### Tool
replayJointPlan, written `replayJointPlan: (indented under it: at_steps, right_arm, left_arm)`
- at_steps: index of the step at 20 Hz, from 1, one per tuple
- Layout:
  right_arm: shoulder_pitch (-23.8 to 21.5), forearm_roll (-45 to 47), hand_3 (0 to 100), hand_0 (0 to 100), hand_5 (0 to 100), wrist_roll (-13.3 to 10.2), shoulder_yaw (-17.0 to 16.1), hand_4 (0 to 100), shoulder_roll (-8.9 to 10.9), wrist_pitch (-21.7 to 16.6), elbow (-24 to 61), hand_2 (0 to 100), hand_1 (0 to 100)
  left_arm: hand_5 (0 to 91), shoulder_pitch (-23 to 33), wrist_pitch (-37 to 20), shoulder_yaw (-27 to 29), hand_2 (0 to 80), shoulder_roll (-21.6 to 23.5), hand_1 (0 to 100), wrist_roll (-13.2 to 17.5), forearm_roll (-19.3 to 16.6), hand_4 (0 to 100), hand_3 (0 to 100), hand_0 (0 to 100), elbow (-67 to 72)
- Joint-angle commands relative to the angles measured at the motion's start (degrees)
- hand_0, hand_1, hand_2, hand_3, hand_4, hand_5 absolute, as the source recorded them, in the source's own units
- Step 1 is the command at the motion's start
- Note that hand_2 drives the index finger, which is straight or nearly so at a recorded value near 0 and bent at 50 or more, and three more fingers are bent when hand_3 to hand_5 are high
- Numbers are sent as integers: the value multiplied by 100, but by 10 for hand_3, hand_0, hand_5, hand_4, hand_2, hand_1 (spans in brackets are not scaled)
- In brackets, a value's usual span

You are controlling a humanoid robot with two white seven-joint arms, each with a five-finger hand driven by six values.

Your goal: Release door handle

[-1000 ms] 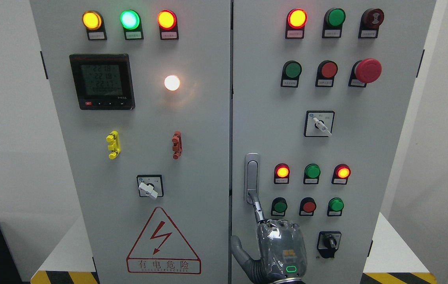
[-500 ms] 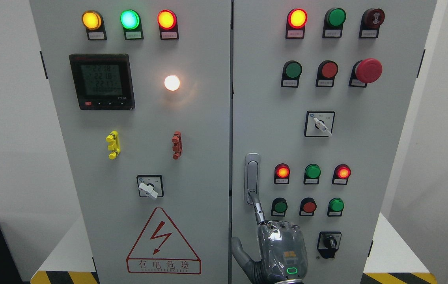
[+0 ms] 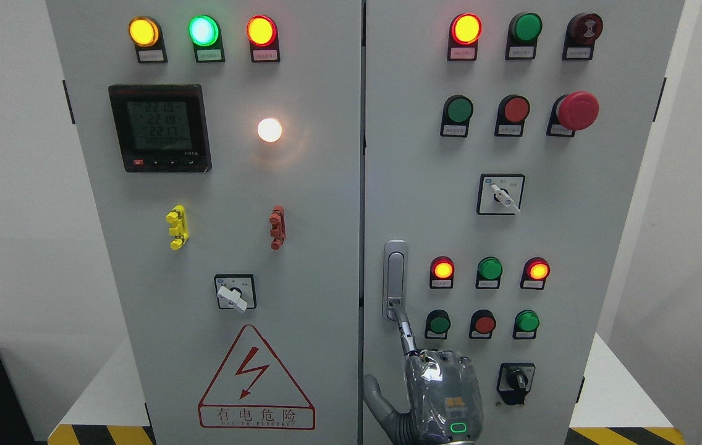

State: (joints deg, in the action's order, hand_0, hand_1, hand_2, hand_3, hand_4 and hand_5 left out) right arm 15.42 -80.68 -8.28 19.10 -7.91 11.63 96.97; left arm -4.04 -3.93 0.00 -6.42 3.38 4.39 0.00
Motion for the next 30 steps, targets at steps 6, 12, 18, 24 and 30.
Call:
replayJointPlan:
  at_steps: [6,12,18,24,30]
  right_arm:
    - [-48,0,1000,321,977,-7,6,994,0,-2,-152,15,364]
    - [-65,0,1000,320,977,-7,6,994,0,-2,-152,17,363]
    - [-74,0,1000,320,977,-16,6,995,0,-2,-125,18,362]
    - [-127,0,1000,320,977,-25,41,995,0,-11,147,22,361]
    - [-127,0,1000,320,977,-25,32,995,0,-11,270,27,360]
  left_arm:
    - [0,0,-3,-114,23,0,0,-4,0,13,87,0,-97]
    - [0,0,-3,-114,23,0,0,4,0,12,87,0,-97]
    - [0,0,-3,-114,23,0,0,-4,0,13,85,0,-88]
    - [0,0,-3,-114,25,0,0,-4,0,13,86,0,-97]
    - [0,0,6,-114,25,0,0,-4,0,12,87,0,-97]
